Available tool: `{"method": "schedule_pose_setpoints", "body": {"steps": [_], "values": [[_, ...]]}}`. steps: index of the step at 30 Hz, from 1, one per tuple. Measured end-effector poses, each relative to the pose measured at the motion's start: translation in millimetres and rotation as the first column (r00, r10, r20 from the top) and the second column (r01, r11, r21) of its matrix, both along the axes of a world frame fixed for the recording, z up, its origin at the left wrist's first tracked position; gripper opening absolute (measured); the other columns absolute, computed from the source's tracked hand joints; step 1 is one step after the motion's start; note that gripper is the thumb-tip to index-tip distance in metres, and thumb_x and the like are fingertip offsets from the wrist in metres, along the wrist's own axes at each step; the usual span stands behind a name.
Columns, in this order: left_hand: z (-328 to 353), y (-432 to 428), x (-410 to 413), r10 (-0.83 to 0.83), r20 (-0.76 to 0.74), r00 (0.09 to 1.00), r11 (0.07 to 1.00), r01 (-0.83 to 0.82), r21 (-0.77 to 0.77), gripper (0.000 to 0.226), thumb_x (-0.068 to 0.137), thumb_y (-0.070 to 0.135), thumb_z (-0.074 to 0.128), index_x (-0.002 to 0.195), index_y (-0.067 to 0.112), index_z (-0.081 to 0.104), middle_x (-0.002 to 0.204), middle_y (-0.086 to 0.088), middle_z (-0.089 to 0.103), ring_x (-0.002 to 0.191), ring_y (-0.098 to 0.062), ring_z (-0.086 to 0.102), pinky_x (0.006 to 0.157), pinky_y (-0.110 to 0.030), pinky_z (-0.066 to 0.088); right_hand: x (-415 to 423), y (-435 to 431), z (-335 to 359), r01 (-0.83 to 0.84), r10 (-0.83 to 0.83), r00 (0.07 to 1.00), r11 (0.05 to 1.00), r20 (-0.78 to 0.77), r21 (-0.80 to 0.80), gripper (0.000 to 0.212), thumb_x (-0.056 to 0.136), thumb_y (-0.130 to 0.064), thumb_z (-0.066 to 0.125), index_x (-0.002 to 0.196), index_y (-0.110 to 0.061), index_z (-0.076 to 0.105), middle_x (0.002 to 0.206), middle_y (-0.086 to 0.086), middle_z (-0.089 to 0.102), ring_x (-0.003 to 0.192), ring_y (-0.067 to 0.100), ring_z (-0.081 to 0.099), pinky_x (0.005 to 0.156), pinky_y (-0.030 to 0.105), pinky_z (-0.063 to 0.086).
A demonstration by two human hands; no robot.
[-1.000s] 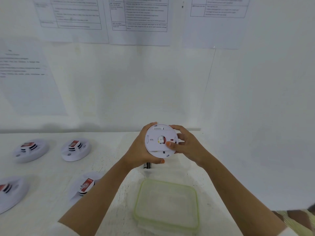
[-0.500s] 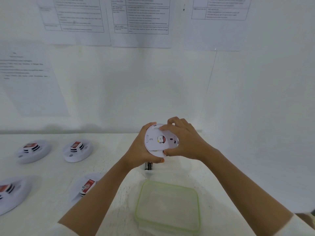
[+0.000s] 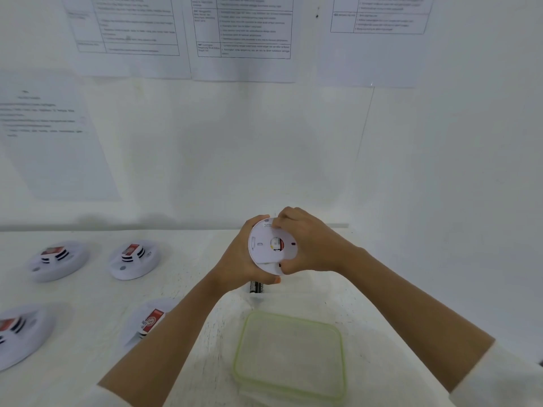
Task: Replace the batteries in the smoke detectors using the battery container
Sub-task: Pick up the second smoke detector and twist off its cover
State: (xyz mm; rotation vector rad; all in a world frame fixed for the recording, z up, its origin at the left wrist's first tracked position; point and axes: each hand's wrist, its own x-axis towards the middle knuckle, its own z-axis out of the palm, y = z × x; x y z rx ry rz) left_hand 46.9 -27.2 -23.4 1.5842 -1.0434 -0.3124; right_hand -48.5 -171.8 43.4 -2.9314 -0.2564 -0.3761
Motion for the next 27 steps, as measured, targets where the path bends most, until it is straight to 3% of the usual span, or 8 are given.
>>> {"method": "schedule_pose_setpoints", "body": {"steps": [11, 15, 20, 27], "values": [[5.3, 5.6, -1.7, -0.011, 0.007, 1.000, 1.000, 0.012, -0.009, 0.094, 0.043, 0.028, 0.083, 0.125, 0.033, 0.037, 0.125, 0.012, 0.050, 0.113, 0.002, 0.051, 0.084, -0.013, 0.046, -3.7, -5.6, 0.4, -0.025, 0.030, 0.998, 0.993, -0.046, 0.117, 0.073, 0.068, -0.031, 0.078, 0.133, -0.018, 0.046, 0.119, -0.002, 0.045, 0.106, 0.014, 0.040, 0.089, 0.025, 0.038], [6.7, 2.5, -2.4, -0.008, 0.044, 0.999, 1.000, 0.008, 0.010, 0.093, 0.044, 0.032, 0.083, 0.124, 0.033, 0.037, 0.125, 0.013, 0.049, 0.112, 0.002, 0.051, 0.086, -0.012, 0.044, 0.4, -7.1, 7.2, -0.015, 0.016, 0.996, 1.000, -0.085, 0.014, 0.072, 0.069, -0.034, 0.077, 0.132, -0.018, 0.046, 0.119, -0.001, 0.046, 0.106, 0.014, 0.042, 0.088, 0.024, 0.037], [9.2, 2.1, -3.2, -0.018, 0.045, 0.999, 1.000, 0.018, -0.002, 0.082, 0.045, 0.028, 0.081, 0.117, 0.036, 0.041, 0.116, 0.013, 0.052, 0.104, 0.007, 0.053, 0.083, -0.011, 0.046, 8.3, -5.1, 6.6, -0.041, 0.037, 0.998, 0.995, -0.045, -0.093, 0.065, 0.067, -0.036, 0.076, 0.123, -0.011, 0.053, 0.109, 0.003, 0.052, 0.096, 0.017, 0.047, 0.072, 0.016, 0.027], [6.0, 2.8, 2.7, -0.028, 0.031, 0.999, 1.000, 0.028, 0.002, 0.084, 0.044, 0.018, 0.082, 0.116, 0.034, 0.042, 0.116, 0.014, 0.050, 0.103, 0.010, 0.052, 0.080, -0.010, 0.046, 12.9, -5.6, 0.8, -0.067, 0.069, 0.998, 0.986, 0.007, -0.155, 0.068, 0.064, -0.036, 0.078, 0.119, -0.004, 0.056, 0.104, 0.010, 0.056, 0.090, 0.023, 0.051, 0.074, 0.022, 0.036]]}}
